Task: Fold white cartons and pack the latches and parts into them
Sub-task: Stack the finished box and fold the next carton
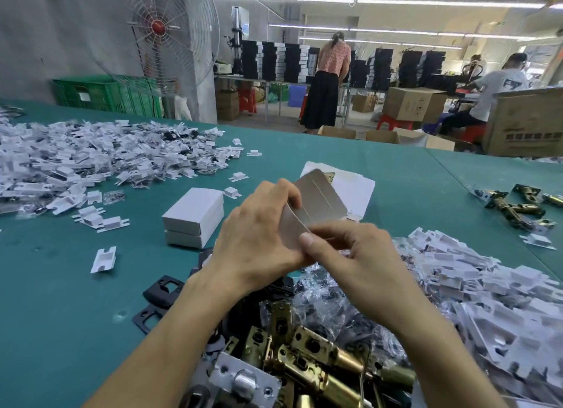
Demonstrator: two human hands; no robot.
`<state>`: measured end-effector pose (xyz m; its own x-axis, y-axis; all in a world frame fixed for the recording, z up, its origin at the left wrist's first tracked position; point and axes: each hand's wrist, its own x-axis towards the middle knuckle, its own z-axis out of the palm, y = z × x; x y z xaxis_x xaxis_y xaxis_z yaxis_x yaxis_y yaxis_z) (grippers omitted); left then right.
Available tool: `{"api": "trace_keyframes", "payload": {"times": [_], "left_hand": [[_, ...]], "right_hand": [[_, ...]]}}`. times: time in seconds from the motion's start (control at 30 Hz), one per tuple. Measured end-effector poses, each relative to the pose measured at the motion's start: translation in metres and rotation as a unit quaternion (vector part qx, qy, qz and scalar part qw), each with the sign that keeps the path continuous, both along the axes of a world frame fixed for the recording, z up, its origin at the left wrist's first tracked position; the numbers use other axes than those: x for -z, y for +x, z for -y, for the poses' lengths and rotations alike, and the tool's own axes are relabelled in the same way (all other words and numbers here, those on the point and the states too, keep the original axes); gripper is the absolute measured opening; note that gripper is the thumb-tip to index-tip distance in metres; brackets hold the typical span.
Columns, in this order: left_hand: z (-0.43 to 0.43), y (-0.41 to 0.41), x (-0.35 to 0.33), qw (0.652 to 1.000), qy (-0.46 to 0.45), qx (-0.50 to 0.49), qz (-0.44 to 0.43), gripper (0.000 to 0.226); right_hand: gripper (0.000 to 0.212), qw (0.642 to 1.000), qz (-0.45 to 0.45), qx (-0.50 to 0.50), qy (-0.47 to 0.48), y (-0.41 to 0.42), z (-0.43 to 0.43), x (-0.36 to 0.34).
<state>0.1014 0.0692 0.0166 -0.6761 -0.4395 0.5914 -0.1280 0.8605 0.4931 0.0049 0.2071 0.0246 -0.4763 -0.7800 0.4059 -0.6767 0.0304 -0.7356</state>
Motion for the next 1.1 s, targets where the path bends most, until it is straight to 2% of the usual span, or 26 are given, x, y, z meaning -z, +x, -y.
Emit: {"api": "trace_keyframes", "payload": {"times": [0.1,0.2,0.23,0.33,0.4,0.43,0.53,0.6,0.67,0.73,0.87,0.97,1.1], "left_hand": [[0.000,0.000,0.002,0.998,-0.021,0.004,0.065,0.047],[0.003,0.001,0.002,0.997,0.025,0.038,0.064,0.044],[0.004,0.001,0.002,0.996,0.034,0.045,0.062,0.043],[0.003,0.002,0.004,0.995,0.047,0.058,0.072,0.044],[0.003,0.001,0.006,0.994,0.043,0.054,0.090,0.051],[0.003,0.001,0.007,0.993,0.038,0.049,0.098,0.057],[0.002,0.000,0.007,0.994,0.014,0.049,0.096,0.073],[0.002,0.000,0.006,0.995,0.005,0.061,0.079,0.082],[0.001,0.000,0.005,0.995,-0.002,0.079,0.066,0.088],[-0.002,0.000,0.003,0.993,-0.001,0.101,0.058,0.091],[-0.001,-0.001,0.003,0.992,0.009,0.111,0.057,0.095],[0.000,-0.002,0.003,0.991,0.046,0.118,0.038,0.091],[0.003,-0.004,0.003,0.988,0.060,0.139,-0.008,0.081]], "right_hand": [[0.016,0.999,0.018,-0.012,0.044,-0.005,-0.001,0.005],[0.011,0.990,0.140,0.002,-0.001,-0.006,0.000,0.008],[0.017,0.988,0.153,0.011,-0.022,-0.006,0.000,0.007],[0.045,0.989,0.122,0.034,-0.069,-0.007,-0.003,0.003],[0.052,0.989,0.123,0.023,-0.080,-0.006,-0.004,0.000],[0.046,0.988,0.129,0.016,-0.078,-0.005,-0.004,0.000],[0.006,0.986,0.147,0.023,-0.075,-0.001,0.000,-0.001],[0.011,0.979,0.185,0.023,-0.083,-0.001,-0.001,-0.001],[0.006,0.976,0.202,0.016,-0.080,-0.002,-0.002,-0.002],[0.004,0.976,0.203,0.000,-0.076,-0.002,-0.002,-0.002],[0.019,0.985,0.159,0.001,-0.066,0.000,0.001,0.002],[0.012,0.988,0.129,0.013,-0.080,0.002,0.002,0.001],[0.011,0.979,0.167,0.018,-0.119,-0.002,-0.002,-0.004]]}}
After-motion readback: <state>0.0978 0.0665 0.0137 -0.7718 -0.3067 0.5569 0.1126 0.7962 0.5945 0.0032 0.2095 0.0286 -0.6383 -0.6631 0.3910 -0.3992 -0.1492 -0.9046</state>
